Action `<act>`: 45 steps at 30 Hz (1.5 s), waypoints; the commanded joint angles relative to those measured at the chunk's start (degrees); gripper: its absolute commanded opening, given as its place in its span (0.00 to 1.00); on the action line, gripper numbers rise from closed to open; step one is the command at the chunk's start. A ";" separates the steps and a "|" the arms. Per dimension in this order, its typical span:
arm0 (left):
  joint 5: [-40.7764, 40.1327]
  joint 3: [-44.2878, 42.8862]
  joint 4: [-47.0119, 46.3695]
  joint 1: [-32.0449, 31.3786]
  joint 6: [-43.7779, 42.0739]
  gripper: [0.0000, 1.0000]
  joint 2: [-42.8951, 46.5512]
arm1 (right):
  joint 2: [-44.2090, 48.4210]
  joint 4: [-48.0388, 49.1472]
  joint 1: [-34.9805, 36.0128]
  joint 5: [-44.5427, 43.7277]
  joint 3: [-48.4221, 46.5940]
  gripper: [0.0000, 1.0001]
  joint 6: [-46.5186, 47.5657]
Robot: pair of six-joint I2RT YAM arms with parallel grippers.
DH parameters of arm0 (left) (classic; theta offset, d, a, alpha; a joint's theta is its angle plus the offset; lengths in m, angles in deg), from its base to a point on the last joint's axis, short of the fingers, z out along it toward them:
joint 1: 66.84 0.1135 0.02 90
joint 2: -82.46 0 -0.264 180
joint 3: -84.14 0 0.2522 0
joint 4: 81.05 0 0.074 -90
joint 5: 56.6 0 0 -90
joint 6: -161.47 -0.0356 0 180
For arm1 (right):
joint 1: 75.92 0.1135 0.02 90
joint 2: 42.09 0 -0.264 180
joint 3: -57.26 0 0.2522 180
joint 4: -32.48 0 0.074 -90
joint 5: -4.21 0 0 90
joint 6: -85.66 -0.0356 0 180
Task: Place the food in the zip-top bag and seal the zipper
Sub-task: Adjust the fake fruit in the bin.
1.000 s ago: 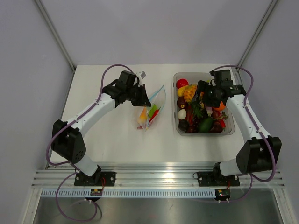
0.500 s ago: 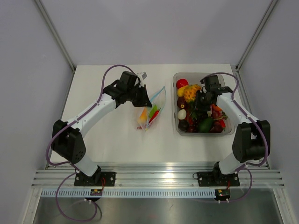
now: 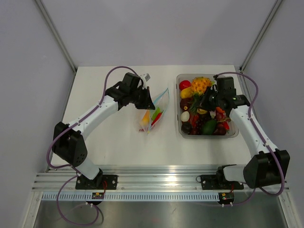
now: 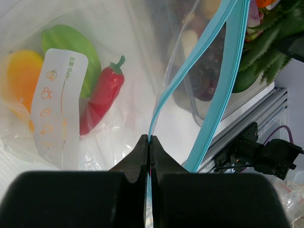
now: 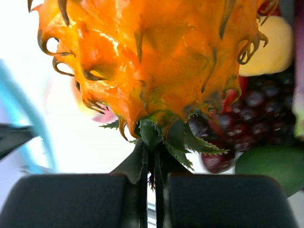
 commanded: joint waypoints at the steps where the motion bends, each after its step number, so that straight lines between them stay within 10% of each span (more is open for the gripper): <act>1: -0.16 -1.60 -1.92 -0.27 0.21 0.00 -0.05 | 4.52 1.74 0.45 2.43 1.21 0.00 -9.49; 12: -2.10 -1.42 -0.69 -0.62 -1.20 0.00 0.12 | 11.99 16.04 0.37 12.00 17.82 0.02 -31.11; 18: -2.19 -0.54 -0.96 -0.70 -1.37 0.00 1.17 | 11.21 21.79 0.37 13.14 18.02 0.69 -32.12; 26: -2.10 0.07 -1.66 -0.70 -1.02 0.00 1.61 | 7.42 -2.83 0.63 -0.46 2.36 0.74 -6.09; 45: -1.48 1.57 -2.89 -0.79 -0.14 0.00 1.26 | 12.17 -2.93 0.63 -1.54 15.27 0.78 -5.12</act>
